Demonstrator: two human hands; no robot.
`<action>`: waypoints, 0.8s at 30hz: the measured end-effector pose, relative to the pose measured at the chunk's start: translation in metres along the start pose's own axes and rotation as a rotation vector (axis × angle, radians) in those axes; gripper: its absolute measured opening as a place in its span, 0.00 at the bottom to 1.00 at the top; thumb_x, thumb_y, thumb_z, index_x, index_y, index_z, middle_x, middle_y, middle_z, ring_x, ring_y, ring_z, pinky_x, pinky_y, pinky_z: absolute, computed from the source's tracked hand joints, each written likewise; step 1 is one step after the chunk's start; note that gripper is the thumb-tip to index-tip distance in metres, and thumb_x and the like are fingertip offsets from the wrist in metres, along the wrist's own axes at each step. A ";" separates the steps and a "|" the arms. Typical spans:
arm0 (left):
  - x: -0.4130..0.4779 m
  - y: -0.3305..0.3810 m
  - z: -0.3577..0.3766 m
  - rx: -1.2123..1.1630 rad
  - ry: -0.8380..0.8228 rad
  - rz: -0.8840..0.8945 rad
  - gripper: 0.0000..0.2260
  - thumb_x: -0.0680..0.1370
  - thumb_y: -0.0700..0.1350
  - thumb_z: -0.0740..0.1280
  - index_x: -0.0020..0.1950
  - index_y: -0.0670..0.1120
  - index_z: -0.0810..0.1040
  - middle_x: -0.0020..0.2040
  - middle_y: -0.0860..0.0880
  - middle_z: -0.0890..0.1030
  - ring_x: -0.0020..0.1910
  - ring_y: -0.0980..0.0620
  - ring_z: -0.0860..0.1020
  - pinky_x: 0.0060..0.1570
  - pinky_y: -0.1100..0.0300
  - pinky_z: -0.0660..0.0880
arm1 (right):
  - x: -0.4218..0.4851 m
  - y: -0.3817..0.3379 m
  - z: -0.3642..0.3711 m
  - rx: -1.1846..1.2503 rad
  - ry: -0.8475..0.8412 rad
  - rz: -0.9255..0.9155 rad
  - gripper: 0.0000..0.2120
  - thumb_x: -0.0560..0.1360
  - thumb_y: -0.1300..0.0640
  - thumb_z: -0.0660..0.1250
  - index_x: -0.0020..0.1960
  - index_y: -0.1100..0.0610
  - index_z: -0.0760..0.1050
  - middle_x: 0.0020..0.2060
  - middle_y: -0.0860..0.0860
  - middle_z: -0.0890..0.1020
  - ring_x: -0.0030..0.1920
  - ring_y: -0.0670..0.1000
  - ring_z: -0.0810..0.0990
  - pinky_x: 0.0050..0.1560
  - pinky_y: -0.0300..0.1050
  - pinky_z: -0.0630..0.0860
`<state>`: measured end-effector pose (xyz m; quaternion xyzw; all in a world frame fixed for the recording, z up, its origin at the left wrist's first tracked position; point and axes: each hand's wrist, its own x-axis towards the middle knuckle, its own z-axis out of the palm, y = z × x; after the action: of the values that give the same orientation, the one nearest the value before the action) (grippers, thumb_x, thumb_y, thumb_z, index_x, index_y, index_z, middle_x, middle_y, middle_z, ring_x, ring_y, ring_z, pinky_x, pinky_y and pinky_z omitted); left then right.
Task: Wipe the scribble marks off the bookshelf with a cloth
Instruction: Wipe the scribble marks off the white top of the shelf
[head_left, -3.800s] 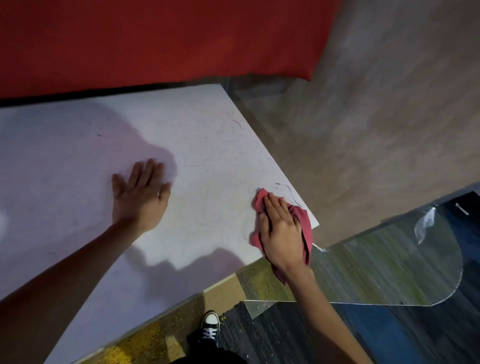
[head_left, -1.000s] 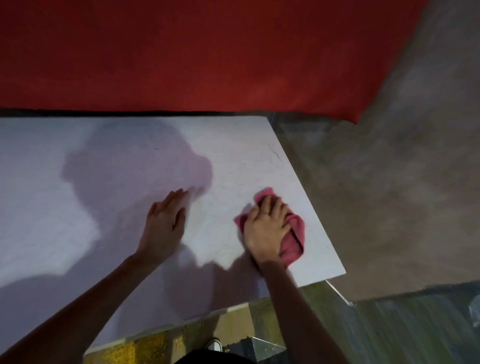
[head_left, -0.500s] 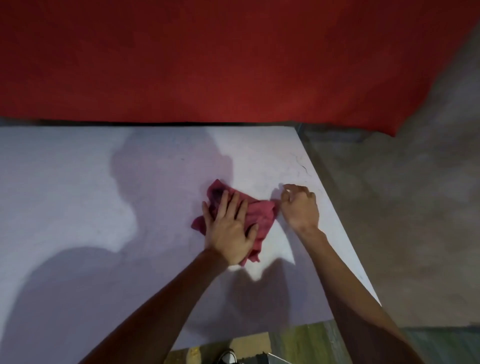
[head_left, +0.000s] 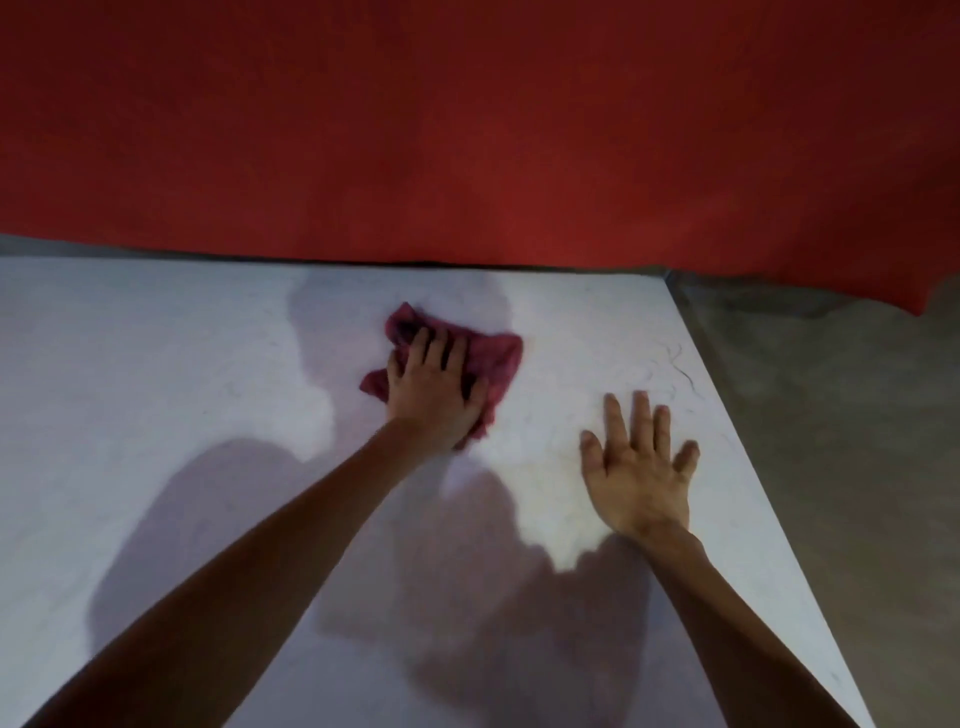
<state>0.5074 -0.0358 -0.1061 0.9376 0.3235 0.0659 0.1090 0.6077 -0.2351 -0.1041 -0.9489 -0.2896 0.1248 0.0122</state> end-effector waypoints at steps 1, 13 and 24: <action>-0.034 -0.001 0.000 -0.005 0.022 0.106 0.29 0.76 0.58 0.53 0.68 0.40 0.73 0.67 0.39 0.73 0.68 0.38 0.70 0.62 0.37 0.66 | 0.000 0.000 0.000 0.006 0.007 -0.008 0.28 0.81 0.41 0.40 0.78 0.48 0.36 0.77 0.52 0.37 0.76 0.55 0.35 0.72 0.63 0.37; 0.013 -0.052 -0.015 0.078 -0.019 -0.260 0.28 0.81 0.58 0.50 0.77 0.46 0.58 0.77 0.47 0.58 0.76 0.44 0.52 0.71 0.38 0.48 | -0.001 -0.001 0.001 0.046 0.049 -0.030 0.27 0.82 0.42 0.42 0.78 0.48 0.40 0.77 0.52 0.39 0.77 0.54 0.36 0.72 0.60 0.34; -0.150 -0.092 -0.018 0.049 0.164 0.304 0.27 0.79 0.60 0.52 0.66 0.43 0.75 0.63 0.41 0.78 0.65 0.41 0.72 0.63 0.47 0.67 | -0.021 0.015 0.007 0.347 0.296 -0.137 0.20 0.81 0.59 0.54 0.72 0.59 0.67 0.75 0.55 0.62 0.76 0.55 0.56 0.75 0.47 0.47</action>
<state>0.3324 -0.0559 -0.1196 0.9696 0.1871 0.1499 0.0484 0.5976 -0.2597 -0.1080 -0.9186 -0.3228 0.0313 0.2257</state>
